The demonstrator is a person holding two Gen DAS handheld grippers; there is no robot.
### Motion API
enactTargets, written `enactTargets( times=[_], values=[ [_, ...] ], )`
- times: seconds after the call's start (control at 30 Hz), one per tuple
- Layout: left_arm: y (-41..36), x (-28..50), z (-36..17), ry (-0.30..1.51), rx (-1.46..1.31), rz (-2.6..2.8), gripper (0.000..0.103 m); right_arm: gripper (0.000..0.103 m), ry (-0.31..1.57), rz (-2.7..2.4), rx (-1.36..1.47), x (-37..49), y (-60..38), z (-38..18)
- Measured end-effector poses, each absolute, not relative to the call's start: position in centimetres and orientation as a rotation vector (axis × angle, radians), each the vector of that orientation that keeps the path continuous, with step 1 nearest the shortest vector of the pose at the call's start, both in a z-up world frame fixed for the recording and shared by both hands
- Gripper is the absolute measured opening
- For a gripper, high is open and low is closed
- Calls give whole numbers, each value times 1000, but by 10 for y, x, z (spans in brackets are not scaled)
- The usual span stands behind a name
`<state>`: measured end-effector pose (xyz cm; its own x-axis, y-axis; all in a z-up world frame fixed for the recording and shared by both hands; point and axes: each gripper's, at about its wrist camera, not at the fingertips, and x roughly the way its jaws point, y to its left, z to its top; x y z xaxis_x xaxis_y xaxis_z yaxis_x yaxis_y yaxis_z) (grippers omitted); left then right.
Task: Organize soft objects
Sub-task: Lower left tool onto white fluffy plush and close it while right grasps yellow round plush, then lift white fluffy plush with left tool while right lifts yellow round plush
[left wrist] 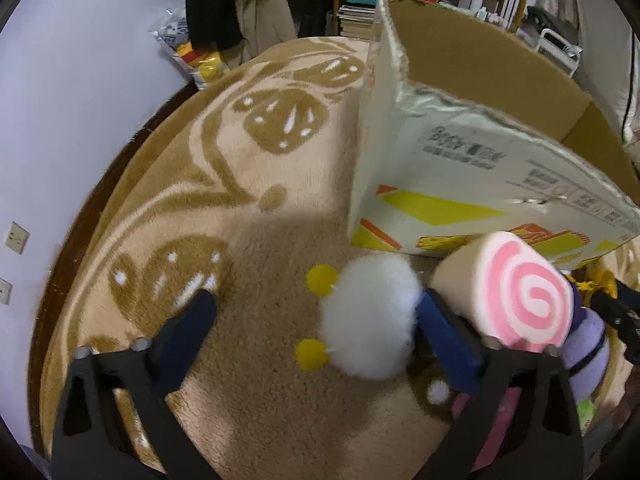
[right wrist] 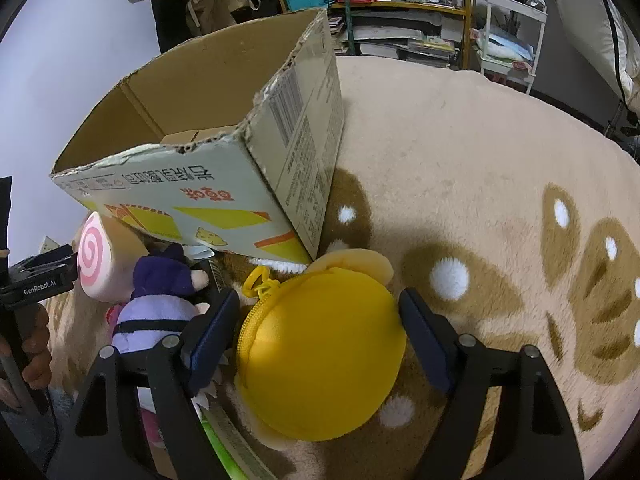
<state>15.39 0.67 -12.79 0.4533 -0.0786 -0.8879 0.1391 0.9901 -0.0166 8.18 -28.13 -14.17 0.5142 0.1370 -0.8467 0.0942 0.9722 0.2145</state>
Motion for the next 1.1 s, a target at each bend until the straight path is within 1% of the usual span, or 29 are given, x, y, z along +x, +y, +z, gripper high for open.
enactTargets(
  times=[0.13, 0.2, 0.33, 0.47, 0.53, 0.6, 0.67, 0.8, 0.87, 1.1],
  values=[
    [3, 151, -128, 1101, 55, -168, 79, 86, 1040, 28, 239, 81, -280, -140],
    [2, 150, -128, 1105, 45, -184, 74, 83, 1041, 32, 247, 81, -282, -140],
    [0, 147, -130, 1137, 12, -211, 69, 81, 1046, 24, 257, 79, -283, -140],
    [0, 145, -130, 1147, -4, -216, 66, 81, 1053, 16, 251, 79, -284, -141],
    [1, 145, -133, 1164, -20, -228, 62, 81, 1059, 13, 248, 80, -284, -142],
    [2, 144, -137, 1190, -44, -249, 50, 81, 1067, 8, 243, 81, -283, -143],
    [4, 144, -140, 1201, -102, -266, 45, 81, 1070, -1, 241, 80, -283, -145],
    [1, 139, -138, 1187, -100, -284, 35, 82, 1079, -15, 206, 82, -277, -148],
    [-1, 137, -138, 1176, -85, -283, 34, 81, 1077, -18, 196, 82, -276, -148],
    [-4, 131, -129, 1143, -69, -248, 33, 75, 1052, -21, 222, 78, -282, -143]
  ],
)
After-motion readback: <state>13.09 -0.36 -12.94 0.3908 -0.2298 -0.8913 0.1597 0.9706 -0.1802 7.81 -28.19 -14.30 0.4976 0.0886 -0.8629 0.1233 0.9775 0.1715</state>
